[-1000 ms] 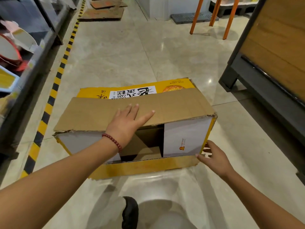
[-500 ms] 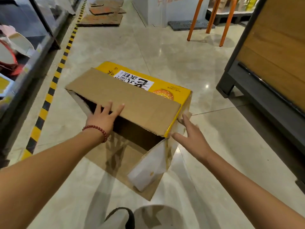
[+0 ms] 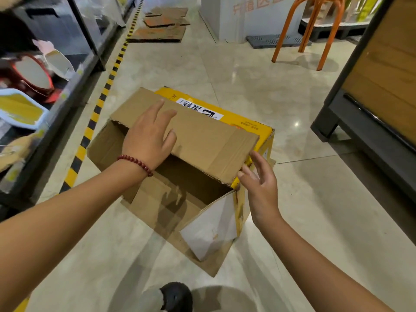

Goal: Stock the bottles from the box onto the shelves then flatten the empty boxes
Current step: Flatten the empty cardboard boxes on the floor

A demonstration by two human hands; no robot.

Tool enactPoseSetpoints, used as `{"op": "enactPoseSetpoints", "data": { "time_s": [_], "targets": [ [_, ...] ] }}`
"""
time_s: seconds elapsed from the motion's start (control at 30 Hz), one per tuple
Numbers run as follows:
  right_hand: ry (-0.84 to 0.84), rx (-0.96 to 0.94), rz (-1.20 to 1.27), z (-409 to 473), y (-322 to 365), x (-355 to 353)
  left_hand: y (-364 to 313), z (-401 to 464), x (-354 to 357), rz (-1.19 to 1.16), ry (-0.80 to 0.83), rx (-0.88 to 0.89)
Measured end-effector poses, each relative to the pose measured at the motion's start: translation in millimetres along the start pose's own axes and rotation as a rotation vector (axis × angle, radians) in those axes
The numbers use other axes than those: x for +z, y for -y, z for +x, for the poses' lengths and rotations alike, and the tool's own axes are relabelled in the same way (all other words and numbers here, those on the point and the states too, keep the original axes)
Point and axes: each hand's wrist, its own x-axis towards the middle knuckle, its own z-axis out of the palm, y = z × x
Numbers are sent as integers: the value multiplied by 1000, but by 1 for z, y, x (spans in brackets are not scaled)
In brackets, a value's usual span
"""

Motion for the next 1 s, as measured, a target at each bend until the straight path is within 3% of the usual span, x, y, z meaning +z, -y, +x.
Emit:
{"op": "enactPoseSetpoints", "data": {
  "time_s": [0.07, 0.13, 0.23, 0.33, 0.43, 0.5, 0.63, 0.7, 1.0],
  "targets": [
    [-41, -5, 107, -2, 3, 6, -6, 4, -11, -46, -61, 31],
    [20, -68, 16, -6, 6, 12, -12, 8, -25, -79, -149, 90],
    [361, -212, -378, -15, 0, 16, -24, 17, -47, -105, -208, 136],
    [685, -388, -797, -18, -17, 7, -34, 20, -46, -72, -43, 130],
    [909, -386, -960, -17, -17, -8, -37, 12, -18, -10, 243, 102],
    [832, -363, -874, -15, -6, -16, -37, 1, 10, 33, 441, 64],
    [201, -441, -857, 16, 10, -34, -60, -19, 63, 127, 681, 17],
    [40, -367, -971, 39, 10, -46, -82, -24, 78, 141, 728, -48],
    [98, -50, -1331, 153, -2, -59, -120, -30, 86, 152, 740, -36]
  ]
}}
